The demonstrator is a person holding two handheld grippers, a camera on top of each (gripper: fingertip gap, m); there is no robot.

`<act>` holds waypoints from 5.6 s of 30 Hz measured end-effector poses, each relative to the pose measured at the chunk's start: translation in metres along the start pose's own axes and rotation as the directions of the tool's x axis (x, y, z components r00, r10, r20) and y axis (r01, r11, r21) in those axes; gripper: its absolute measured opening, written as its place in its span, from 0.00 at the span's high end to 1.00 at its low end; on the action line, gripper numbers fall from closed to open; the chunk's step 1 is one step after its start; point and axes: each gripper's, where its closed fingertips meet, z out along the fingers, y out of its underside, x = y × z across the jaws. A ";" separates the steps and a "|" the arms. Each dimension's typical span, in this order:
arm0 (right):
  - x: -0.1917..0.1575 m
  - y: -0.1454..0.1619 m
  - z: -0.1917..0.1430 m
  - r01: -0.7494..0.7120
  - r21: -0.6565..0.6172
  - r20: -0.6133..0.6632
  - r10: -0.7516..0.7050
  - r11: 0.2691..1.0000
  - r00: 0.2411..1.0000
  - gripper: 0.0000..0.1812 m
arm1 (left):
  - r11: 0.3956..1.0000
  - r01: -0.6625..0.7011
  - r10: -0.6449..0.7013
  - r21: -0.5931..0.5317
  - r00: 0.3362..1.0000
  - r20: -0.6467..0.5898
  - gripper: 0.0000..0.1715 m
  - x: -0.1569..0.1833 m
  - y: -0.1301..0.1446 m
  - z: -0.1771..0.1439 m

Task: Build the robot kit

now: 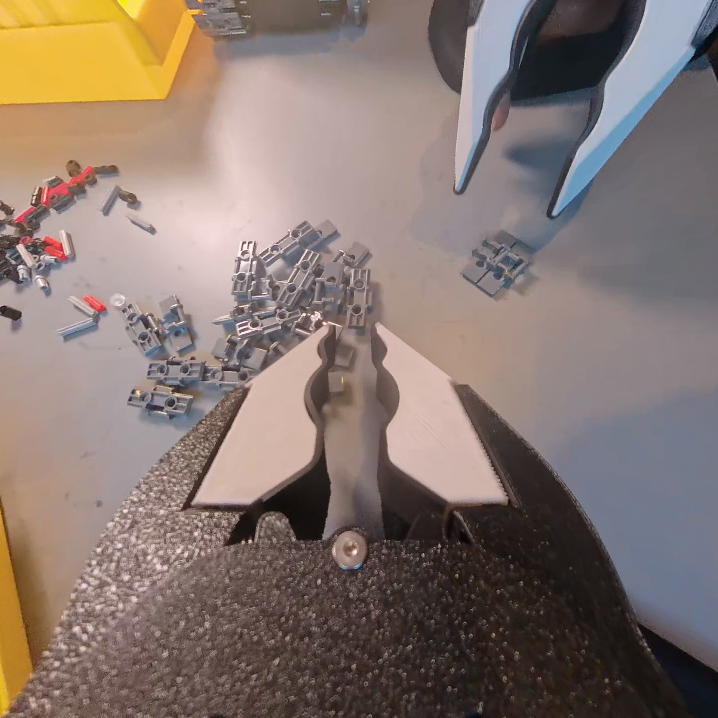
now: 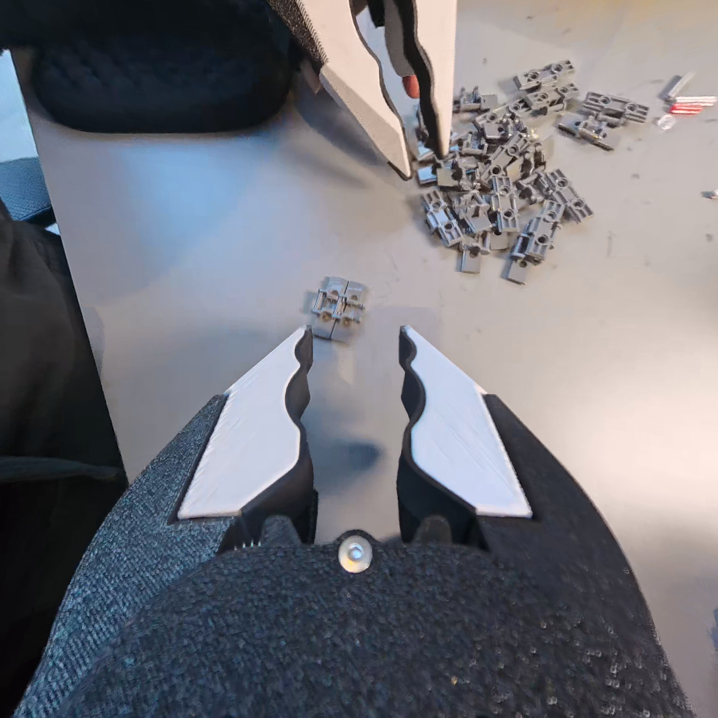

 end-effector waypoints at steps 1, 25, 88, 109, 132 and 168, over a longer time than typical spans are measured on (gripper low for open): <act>-0.002 0.003 -0.004 -0.010 -0.001 0.010 0.010 1.000 1.000 0.75 | 1.000 -0.016 0.016 -0.011 1.000 -0.004 0.91 0.002 0.001 0.002; 0.013 -0.044 -0.017 0.278 0.166 -0.132 -0.258 0.946 0.957 0.78 | 0.974 0.212 -0.180 0.085 0.941 -0.288 0.94 0.033 -0.038 0.001; 0.006 -0.006 0.020 -0.203 -0.233 0.020 0.214 0.951 0.977 0.96 | 0.992 -0.096 0.074 -0.084 0.970 -0.230 0.94 0.083 -0.016 0.030; 0.009 -0.001 0.024 -0.014 -0.410 -0.094 -0.026 0.912 0.995 0.96 | 0.992 -0.103 0.084 -0.078 0.973 -0.215 0.94 0.084 -0.016 0.031; 0.008 -0.009 0.011 -0.134 -0.114 0.040 0.139 0.984 0.989 0.92 | 0.988 -0.128 0.107 -0.085 0.970 -0.220 0.94 0.083 -0.015 0.028; 0.022 -0.014 -0.005 -0.083 0.119 -0.008 0.084 0.989 0.996 0.90 | 0.991 0.041 -0.032 -0.127 0.997 0.071 0.84 -0.025 0.030 -0.005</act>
